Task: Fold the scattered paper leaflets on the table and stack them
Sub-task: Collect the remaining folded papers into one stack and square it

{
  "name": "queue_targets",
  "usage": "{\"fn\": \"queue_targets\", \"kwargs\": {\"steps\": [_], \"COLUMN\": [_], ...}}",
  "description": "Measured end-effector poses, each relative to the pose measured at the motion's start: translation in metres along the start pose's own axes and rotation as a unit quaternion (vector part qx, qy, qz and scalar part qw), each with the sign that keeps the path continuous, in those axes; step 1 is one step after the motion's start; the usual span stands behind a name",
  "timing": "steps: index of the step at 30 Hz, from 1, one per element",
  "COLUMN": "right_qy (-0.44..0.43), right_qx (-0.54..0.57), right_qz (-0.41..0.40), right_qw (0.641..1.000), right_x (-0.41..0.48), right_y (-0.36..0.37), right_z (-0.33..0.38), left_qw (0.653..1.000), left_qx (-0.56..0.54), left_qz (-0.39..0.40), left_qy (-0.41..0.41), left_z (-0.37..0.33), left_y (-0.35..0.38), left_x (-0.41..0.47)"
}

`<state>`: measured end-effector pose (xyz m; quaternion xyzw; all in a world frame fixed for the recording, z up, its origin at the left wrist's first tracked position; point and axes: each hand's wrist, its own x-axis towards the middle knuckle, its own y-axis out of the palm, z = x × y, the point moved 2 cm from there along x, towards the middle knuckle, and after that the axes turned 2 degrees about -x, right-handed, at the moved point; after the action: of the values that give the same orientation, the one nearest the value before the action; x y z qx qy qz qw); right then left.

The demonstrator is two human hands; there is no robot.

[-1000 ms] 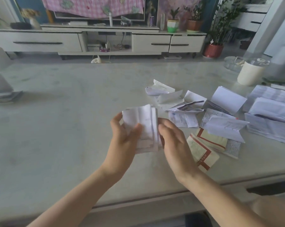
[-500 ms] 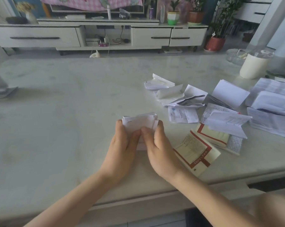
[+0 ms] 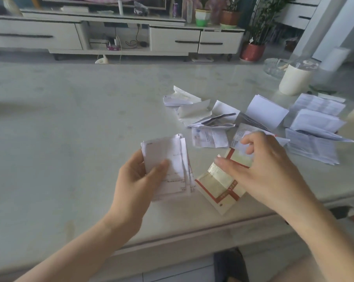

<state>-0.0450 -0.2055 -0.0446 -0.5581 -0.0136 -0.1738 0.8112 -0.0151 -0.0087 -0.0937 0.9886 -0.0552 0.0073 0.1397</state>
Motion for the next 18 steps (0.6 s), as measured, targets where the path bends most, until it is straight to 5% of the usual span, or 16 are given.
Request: {"fn": "queue_targets", "kwargs": {"steps": [3, 9, 14, 18], "right_qy": [0.035, -0.008, 0.036, -0.11], "right_qx": [-0.024, 0.129, 0.442, 0.333], "right_qz": [0.144, 0.02, 0.003, -0.097], "right_qw": [0.989, 0.991, 0.896, 0.931], "right_x": [-0.004, 0.006, 0.011, -0.01], "right_y": [0.006, -0.003, -0.019, 0.009], "right_z": [-0.014, -0.02, -0.001, 0.041], "left_qw": [0.999, 0.995, 0.992, 0.996], "left_qx": [-0.002, 0.046, 0.043, 0.011], "left_qz": [-0.028, -0.081, -0.109, -0.055], "left_qy": [-0.041, -0.048, -0.043, -0.069], "left_z": [0.006, 0.007, 0.008, 0.008], "left_y": [0.002, 0.004, -0.002, 0.009], "left_x": [0.001, 0.002, 0.005, 0.001]}}
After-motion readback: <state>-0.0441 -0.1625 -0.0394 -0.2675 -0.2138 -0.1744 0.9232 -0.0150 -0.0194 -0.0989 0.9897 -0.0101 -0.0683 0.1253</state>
